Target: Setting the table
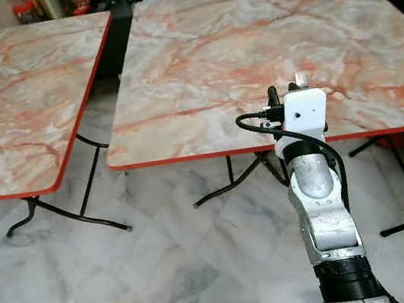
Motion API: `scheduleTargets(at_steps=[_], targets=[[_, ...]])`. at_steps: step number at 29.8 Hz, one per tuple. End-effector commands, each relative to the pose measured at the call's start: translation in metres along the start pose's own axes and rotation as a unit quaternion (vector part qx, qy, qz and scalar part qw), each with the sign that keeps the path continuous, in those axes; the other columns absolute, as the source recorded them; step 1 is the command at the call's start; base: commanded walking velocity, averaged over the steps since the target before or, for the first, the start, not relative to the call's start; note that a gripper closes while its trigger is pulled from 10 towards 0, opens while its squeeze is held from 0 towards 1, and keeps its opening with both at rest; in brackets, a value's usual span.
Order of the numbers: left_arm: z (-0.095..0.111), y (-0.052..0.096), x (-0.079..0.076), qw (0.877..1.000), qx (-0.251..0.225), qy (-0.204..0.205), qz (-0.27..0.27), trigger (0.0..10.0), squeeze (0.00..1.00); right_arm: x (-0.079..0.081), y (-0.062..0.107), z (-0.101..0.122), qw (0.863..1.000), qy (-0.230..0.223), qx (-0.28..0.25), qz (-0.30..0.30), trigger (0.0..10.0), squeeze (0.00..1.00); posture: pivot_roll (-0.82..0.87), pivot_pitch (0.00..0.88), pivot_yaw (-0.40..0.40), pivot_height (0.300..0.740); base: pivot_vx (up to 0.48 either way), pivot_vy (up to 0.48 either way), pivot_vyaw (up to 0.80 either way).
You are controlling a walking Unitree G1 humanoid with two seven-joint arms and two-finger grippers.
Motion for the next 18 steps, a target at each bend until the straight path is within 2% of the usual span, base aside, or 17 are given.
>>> scheduleTargets(at_steps=[1, 18], targets=[[-0.0057, 0.0017, 0.013, 1.0, 0.012, -0.004, 0.019, 10.0, 0.0, 0.0044, -0.0007, 0.0054, 1.0, -0.002, -0.009, 0.006, 10.0, 0.0, -0.05, 0.179, 0.035, 0.74, 0.247, 0.0, 0.0], [-0.0027, 0.0014, 0.0133, 1.0, 0.008, -0.005, 0.016, 10.0, 0.0, 0.0064, -0.0018, 0.0056, 1.0, -0.002, -0.007, 0.007, 10.0, 0.0, -0.04, 0.174, 0.038, 0.74, 0.317, 0.0, 0.0]])
Point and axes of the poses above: a point about 5 cm out from each wrist's last joint towards the gripper, its own y axis pointing back from the gripper into the wrist, its own z axis along the axis of the wrist's last joint, x = y × z, the point moved 3 cm from there along -y, pointing out of the wrist towards the gripper, and after that the axes turned 11 degrees about y, right-handed, at the moved point
